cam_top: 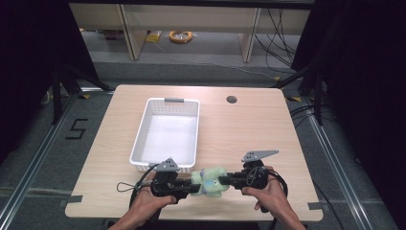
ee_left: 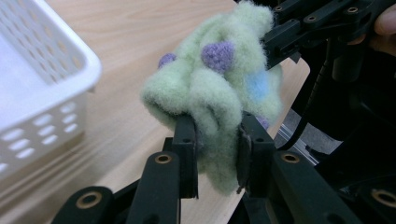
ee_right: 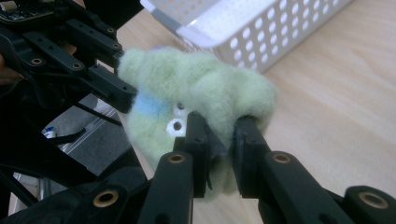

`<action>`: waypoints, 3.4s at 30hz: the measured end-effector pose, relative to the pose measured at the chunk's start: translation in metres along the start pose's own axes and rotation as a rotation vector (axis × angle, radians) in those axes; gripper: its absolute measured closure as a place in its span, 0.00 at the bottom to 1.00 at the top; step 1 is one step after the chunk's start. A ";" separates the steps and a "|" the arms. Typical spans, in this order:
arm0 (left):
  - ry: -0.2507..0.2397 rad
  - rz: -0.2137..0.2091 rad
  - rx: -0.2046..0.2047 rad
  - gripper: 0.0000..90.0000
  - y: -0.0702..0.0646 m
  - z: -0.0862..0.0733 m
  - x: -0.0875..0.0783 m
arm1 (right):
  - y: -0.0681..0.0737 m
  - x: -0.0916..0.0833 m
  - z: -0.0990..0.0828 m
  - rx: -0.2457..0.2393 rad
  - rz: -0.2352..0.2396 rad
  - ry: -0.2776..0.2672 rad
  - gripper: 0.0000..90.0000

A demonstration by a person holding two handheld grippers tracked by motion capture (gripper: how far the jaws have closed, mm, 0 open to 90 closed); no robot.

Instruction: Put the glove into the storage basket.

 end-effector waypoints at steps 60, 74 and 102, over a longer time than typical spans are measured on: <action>0.247 0.158 -0.172 0.78 0.147 0.009 -0.052 | 0.018 0.141 0.126 0.042 -0.132 0.146 0.87; 0.288 0.153 -0.183 0.75 0.151 0.002 -0.050 | 0.018 0.150 0.120 0.051 -0.163 0.175 0.85; 0.223 0.265 -0.135 0.60 0.144 0.014 -0.061 | 0.025 0.151 0.125 0.016 -0.256 0.176 0.62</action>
Point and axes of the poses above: each handheld gripper's, and its own axes: x roughly forward along the jaws, z roughly out of its top, y roughly to its left, the point moved 1 cm from there along x, roughly forward along the jaws, and after that the axes turned 15 degrees about x, right-handed, at the moved point
